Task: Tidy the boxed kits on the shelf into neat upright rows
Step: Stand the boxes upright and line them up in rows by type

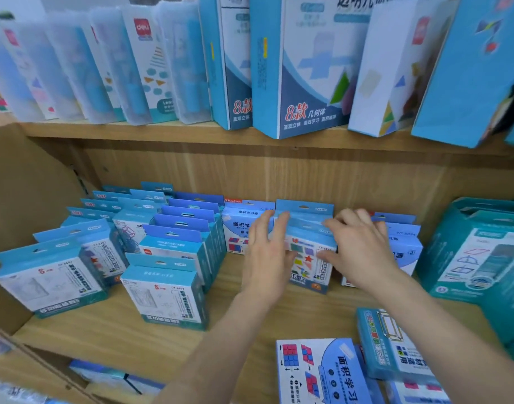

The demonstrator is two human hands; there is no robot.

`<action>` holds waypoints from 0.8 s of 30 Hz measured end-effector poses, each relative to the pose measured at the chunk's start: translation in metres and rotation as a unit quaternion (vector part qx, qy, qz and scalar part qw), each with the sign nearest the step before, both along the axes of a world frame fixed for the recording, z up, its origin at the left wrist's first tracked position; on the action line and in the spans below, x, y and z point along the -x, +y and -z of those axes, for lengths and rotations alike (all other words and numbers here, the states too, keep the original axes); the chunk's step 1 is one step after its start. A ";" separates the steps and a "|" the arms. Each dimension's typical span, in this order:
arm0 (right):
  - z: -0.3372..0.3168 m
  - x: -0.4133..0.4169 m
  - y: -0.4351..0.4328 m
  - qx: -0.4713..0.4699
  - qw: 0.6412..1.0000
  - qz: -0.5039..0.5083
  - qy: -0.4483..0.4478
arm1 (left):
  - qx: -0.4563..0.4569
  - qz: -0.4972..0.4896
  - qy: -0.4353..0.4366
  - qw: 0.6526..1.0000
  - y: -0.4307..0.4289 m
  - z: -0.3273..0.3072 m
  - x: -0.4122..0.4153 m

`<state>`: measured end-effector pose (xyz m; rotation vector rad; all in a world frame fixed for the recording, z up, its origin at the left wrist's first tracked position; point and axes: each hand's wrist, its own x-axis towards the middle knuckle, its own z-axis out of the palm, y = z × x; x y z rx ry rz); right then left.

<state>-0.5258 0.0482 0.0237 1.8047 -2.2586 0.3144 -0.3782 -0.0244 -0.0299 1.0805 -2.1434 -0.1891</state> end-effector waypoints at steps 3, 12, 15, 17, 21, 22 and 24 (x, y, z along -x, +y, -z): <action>0.002 0.006 -0.008 0.029 0.999 0.012 0.022 | -0.183 -0.053 0.116 0.975 -0.003 0.014 0.001; 0.006 0.014 -0.020 0.030 0.997 0.019 0.074 | -0.211 -0.066 0.159 0.962 -0.012 0.031 0.022; 0.006 0.016 -0.023 0.034 0.996 0.007 0.083 | -0.206 -0.083 0.162 0.962 -0.014 0.034 0.024; 0.007 0.018 -0.024 0.032 0.996 -0.002 0.085 | -0.199 -0.089 0.163 0.962 -0.014 0.034 0.024; 0.007 0.021 -0.028 0.026 0.996 -0.015 0.085 | -0.203 -0.092 0.166 0.961 -0.012 0.032 0.027; 0.006 0.022 -0.029 0.027 0.996 -0.016 0.081 | -0.204 -0.096 0.168 0.960 -0.012 0.032 0.028; 0.004 0.021 -0.030 0.022 0.996 -0.013 0.082 | -0.207 -0.107 0.174 0.957 -0.012 0.032 0.029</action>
